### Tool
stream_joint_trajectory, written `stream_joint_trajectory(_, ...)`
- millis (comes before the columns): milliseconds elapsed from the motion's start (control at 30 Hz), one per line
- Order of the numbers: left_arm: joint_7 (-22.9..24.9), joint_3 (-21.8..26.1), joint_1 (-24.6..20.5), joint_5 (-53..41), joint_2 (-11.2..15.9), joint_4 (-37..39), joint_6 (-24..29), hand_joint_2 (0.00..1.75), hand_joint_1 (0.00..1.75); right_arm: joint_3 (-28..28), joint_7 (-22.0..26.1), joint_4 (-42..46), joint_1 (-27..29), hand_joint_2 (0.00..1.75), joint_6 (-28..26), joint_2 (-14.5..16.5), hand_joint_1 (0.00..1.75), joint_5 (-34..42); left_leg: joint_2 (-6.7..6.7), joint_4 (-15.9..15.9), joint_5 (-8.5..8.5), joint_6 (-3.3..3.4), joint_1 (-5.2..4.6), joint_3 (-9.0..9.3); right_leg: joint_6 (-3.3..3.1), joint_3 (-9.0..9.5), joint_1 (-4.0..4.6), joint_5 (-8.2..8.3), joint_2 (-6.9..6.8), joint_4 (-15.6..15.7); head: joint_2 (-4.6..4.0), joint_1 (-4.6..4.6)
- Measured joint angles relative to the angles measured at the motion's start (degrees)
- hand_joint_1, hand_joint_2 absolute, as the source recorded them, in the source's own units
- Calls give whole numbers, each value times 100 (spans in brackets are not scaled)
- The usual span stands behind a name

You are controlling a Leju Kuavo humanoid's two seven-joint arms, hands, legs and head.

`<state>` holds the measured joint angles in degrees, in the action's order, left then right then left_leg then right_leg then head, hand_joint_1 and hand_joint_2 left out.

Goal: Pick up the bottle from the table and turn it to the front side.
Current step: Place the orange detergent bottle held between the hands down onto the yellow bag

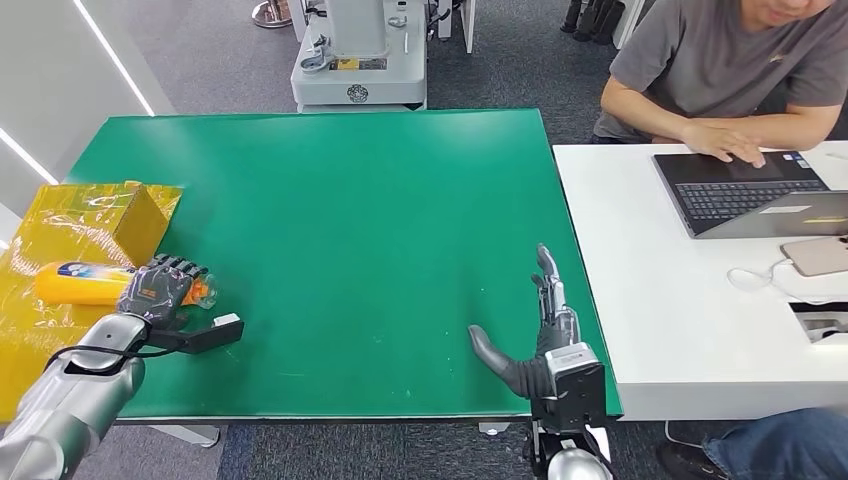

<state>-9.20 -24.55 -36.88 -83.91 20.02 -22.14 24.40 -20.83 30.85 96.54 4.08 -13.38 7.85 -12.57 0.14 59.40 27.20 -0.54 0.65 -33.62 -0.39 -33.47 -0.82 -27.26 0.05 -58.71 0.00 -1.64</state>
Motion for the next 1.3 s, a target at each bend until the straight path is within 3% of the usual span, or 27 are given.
stream_joint_trajectory(367,88,49,44,-2,1,0,276,175,0,0,-1,0,0,175,-35,0,0,15,0,-1,-1,-1,0,1,-2,0,0,1,0,-2,0,0)
stream_joint_trajectory(567,-122,450,281,182,-47,-191,1133,175,0,1,-11,2,13,175,-117,0,0,29,1,0,-1,-1,0,1,-2,-5,0,1,1,-2,0,1)
stream_joint_trajectory(667,-531,892,509,449,-141,-762,1482,175,0,2,-17,2,34,175,-172,0,0,33,1,0,0,-1,-1,0,-2,-6,-1,1,1,0,0,1)
stream_joint_trajectory(867,-1810,2053,918,1083,-589,-2552,1567,175,0,3,-18,2,74,175,-261,0,0,44,4,1,0,0,-1,-2,-3,-6,-1,3,2,2,0,1)
stream_joint_trajectory(1033,-2666,2660,1253,1962,-960,-3910,1570,175,0,6,-16,0,104,175,-308,0,0,63,5,1,0,0,-1,-2,-5,-6,-1,4,3,2,0,0)
stream_joint_trajectory(1133,-2930,2822,1478,2553,-1159,-4572,1571,175,0,13,-7,0,125,175,-341,-2,0,75,3,0,0,-1,0,-2,-5,-6,0,3,2,2,0,0)
stream_joint_trajectory(1300,-2966,2785,1776,3766,-1357,-5333,1508,175,0,21,22,0,159,175,-364,-2,0,86,3,0,0,-1,0,-1,-5,-6,0,3,1,2,0,1)
